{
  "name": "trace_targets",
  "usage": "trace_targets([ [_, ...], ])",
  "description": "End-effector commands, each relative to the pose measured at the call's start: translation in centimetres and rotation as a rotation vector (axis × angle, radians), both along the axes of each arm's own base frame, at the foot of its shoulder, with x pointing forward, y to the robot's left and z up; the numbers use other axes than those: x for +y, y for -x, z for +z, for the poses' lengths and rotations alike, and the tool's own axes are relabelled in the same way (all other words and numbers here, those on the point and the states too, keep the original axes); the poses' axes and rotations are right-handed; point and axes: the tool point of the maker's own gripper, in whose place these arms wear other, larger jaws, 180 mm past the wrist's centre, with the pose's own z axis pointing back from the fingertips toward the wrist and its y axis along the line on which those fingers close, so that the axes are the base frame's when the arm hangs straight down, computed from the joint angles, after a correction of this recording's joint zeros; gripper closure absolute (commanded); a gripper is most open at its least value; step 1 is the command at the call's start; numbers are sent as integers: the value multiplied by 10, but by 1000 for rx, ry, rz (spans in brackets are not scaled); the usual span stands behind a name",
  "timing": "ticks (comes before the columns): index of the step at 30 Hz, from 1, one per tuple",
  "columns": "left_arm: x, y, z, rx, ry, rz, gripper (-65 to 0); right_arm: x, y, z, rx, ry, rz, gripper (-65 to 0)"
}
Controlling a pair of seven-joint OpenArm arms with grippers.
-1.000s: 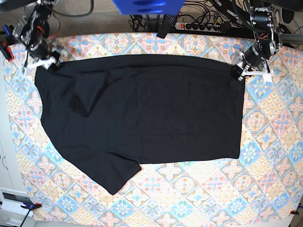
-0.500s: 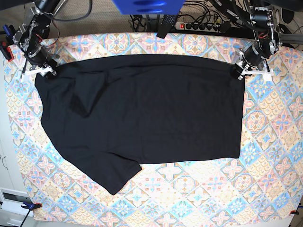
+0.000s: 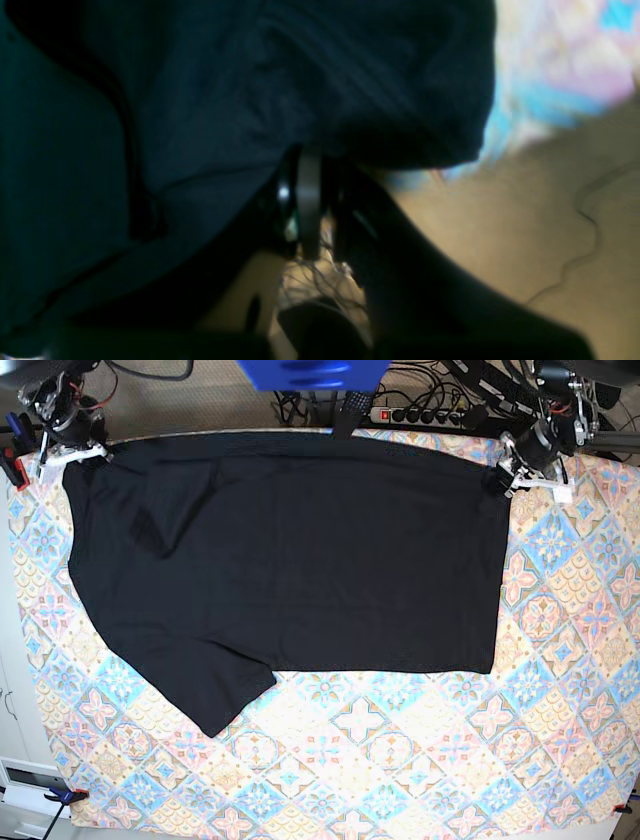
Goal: Fold the T-shirt properly
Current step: 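Drag the shirt with both grippers toward the robot, then release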
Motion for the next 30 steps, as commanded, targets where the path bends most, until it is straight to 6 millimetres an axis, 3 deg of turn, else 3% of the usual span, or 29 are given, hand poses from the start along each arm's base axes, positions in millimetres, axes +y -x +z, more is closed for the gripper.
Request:
trace_targets([
  [1,18,35,-14,143,-79,-18,0,-10,0,8,-3,36,11,-15],
  [6,23,50,-15,174,-91,-24,0,-7,0,9,-4,33,16,-37],
  [12,19,58,-12,184,-91,-41,-14,-9,-1,14,-10,48,28,-187],
  [17,15,42,12,109,-125,-96,-166,-11,-7,31,-37,90,62,-271],
  [22,9,30,30,53,-147,-133,-345,-11,-10,43,-54,122,87,-281],
  [24,17,29,33,45,-159,-116,-413,-13,-13,49,-67,136,93,-281],
  [26,29,27,38,36,-180,-88,-450,-13,-12,53,-69,147,102,-281],
  [30,54,14,61,-28,-245,-42,-446,-19,-20,73,-109,198,111,-280],
])
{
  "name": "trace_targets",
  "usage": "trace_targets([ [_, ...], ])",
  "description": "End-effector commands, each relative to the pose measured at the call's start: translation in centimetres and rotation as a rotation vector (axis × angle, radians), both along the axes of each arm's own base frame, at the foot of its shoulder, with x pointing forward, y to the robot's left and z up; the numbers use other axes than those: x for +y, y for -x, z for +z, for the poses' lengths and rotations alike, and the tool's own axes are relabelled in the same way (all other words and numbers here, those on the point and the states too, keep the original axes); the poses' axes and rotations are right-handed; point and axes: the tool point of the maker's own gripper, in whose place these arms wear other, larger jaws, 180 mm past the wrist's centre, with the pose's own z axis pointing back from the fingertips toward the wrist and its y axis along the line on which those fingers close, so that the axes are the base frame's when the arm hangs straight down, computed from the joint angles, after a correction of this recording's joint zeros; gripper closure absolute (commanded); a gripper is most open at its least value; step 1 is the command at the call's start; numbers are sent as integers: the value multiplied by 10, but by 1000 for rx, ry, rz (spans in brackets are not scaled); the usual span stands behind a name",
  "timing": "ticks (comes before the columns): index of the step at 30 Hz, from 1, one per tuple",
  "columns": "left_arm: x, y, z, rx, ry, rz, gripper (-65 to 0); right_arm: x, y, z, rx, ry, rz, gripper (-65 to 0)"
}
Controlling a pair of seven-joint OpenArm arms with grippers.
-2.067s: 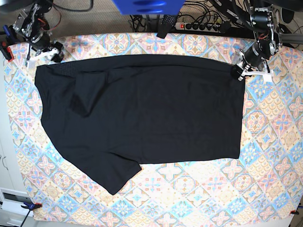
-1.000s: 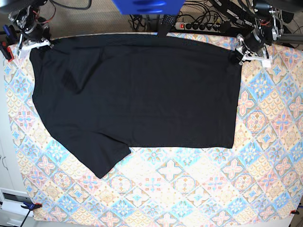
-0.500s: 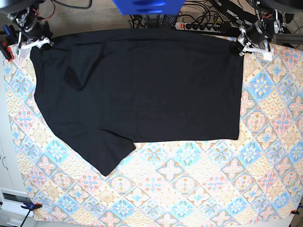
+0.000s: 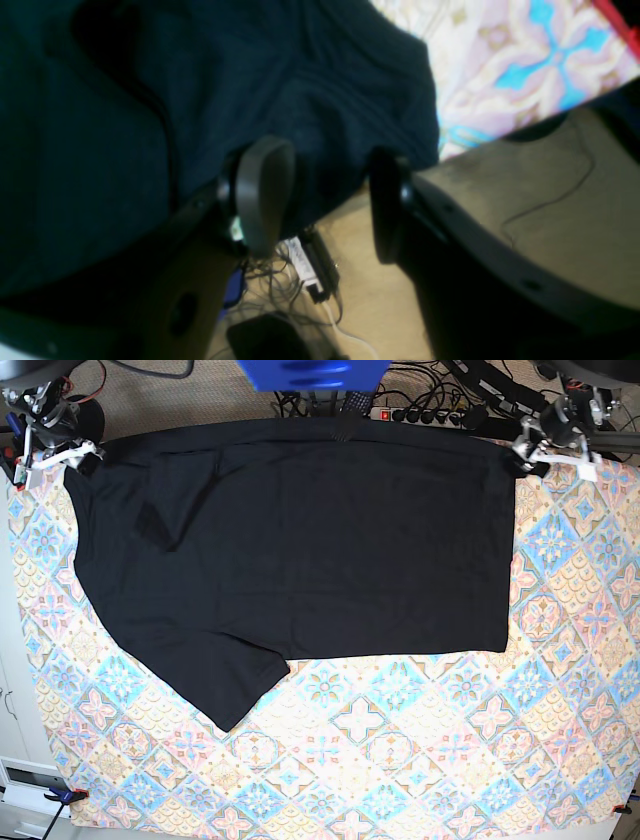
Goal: Fold the T-shirt properly
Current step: 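Drag the shirt with both grippers toward the robot, then release, then move both grippers to the shirt's side edge and grasp it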
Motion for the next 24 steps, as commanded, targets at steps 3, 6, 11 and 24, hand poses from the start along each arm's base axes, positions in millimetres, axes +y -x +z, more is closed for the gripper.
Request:
trace_targets([
  [3,17,-23,33,-106,-62,-3,-446,-17,-14,31,-75,81,7,-280],
  [6,32,-43,52,-163,-110,-10,-446,-15,-24,44,-108,111,33,-280],
  [11,37,-95,78,-256,-118,-60,-446,-24,-37,61,-128,163,82,-281],
  [24,42,-202,66,-235,-168,-101,-446,29,-150,92,-332,115,270,-280],
])
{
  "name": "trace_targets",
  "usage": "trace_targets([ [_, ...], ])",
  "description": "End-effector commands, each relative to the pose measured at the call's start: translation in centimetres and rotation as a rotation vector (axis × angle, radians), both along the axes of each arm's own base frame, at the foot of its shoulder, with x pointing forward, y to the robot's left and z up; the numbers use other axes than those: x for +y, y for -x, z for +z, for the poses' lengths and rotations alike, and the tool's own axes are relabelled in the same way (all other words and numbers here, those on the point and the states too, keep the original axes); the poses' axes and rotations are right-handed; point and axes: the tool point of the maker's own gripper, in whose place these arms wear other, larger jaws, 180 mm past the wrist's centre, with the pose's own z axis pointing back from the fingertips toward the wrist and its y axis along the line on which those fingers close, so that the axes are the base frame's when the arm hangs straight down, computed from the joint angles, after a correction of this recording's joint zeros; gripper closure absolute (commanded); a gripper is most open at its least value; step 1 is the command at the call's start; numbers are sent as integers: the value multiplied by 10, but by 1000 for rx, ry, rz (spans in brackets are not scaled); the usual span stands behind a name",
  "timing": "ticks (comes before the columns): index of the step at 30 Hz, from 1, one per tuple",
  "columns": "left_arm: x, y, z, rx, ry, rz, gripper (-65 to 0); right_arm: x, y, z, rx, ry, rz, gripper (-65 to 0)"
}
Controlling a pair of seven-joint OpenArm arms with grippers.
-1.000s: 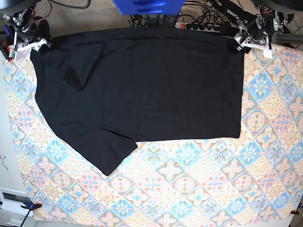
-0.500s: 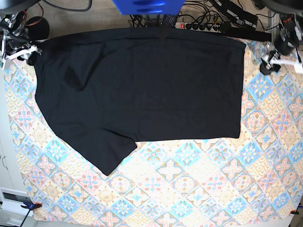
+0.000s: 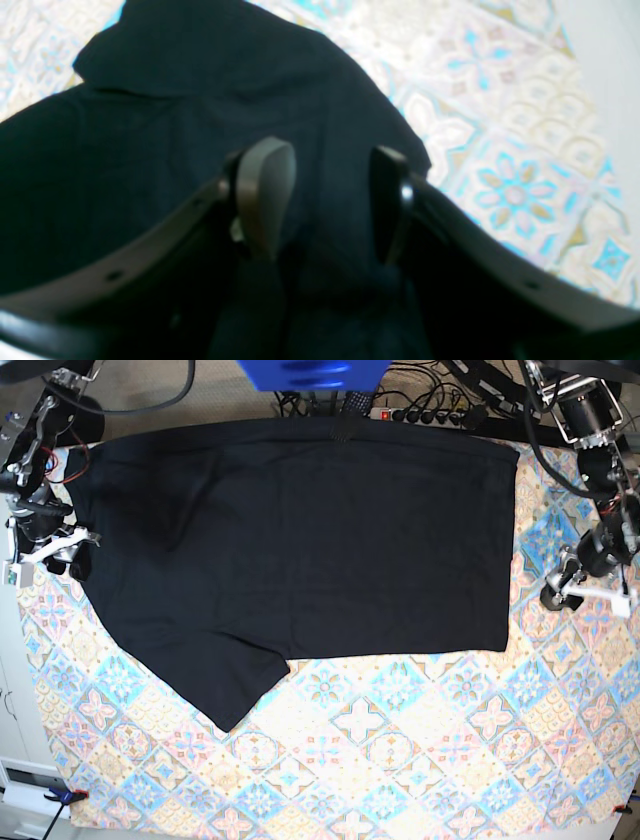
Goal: Fold the T-shirt properly
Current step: 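Move both grippers to the shirt's side edge and grasp it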
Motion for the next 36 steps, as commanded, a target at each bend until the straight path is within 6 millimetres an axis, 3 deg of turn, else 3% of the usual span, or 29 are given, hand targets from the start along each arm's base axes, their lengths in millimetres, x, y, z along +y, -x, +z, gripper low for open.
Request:
trace_targets([
  [1,6,-17,13,-41,-31,-5,-446,2,-16,17,-64,15,24,-280],
  [7,-6,-53,-6,-29,-103,-44,-446,16,-34,8,-50,13,64,-280],
  [12,-15,-71,-35,1,-119,-51,-446,21,-36,-3,-6,78,95,-280],
  [14,-22,-84,-38,-9,-140,-70,-446,21,-36,-3,-3,84,96,-280],
  [21,-52,-93,-79,31,-161,-100,-446,21,-36,-3,-5,84,96,-281],
  [26,-87,-102,-83,22,-129,-144,-430,21,-37,-2,-7,85,97,-280],
  [29,-100,-102,-86,26,-123,-174,-345,21,-37,-2,-7,85,97,-280],
  [34,-103,-98,-90,46,-108,-180,-85,20,-36,-3,-4,84,92,-280],
  [36,-104,-96,-91,57,-101,-184,-22,20,-36,-3,-2,84,92,-280],
])
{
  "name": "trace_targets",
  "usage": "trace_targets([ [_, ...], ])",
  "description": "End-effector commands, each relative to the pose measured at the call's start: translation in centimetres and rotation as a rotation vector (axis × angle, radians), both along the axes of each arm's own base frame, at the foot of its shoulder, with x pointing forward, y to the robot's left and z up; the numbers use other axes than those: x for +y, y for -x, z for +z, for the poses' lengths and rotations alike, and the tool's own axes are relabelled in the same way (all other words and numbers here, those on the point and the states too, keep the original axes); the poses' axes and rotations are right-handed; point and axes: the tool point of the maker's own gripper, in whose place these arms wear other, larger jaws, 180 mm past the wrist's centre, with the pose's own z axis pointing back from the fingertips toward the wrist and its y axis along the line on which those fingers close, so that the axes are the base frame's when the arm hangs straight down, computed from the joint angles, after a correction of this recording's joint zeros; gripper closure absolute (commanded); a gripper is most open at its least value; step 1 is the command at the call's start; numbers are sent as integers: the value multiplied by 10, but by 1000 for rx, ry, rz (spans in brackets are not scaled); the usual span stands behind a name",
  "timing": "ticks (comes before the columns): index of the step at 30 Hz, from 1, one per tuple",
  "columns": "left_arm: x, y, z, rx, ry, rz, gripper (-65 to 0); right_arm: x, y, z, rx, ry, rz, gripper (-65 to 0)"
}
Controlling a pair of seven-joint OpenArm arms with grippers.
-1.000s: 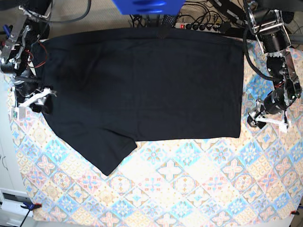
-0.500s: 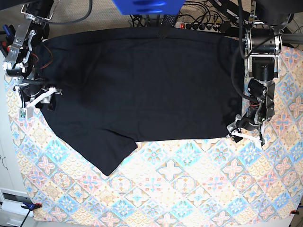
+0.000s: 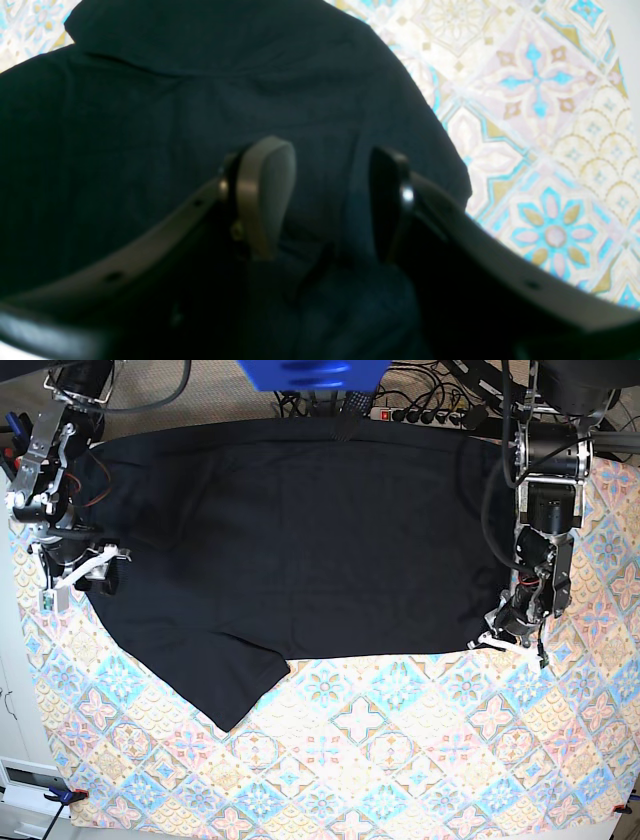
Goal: Fold the T-shirt properly
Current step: 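Move both grippers to the shirt's side edge and grasp it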
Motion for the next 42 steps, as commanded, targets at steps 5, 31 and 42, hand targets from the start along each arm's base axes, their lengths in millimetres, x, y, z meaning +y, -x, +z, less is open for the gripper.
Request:
trace_targets([
  [5,-8,3,5,5,22,-36,0,-9,-7,4,-26,1,-14,-280],
  [31,-3,76,76,-228,-42,-83,-1,-42,-138,-61,129,43,74,-282],
  [42,-1,97,84,-239,-55,-84,0,-39,-138,-87,130,70,166,-313],
])
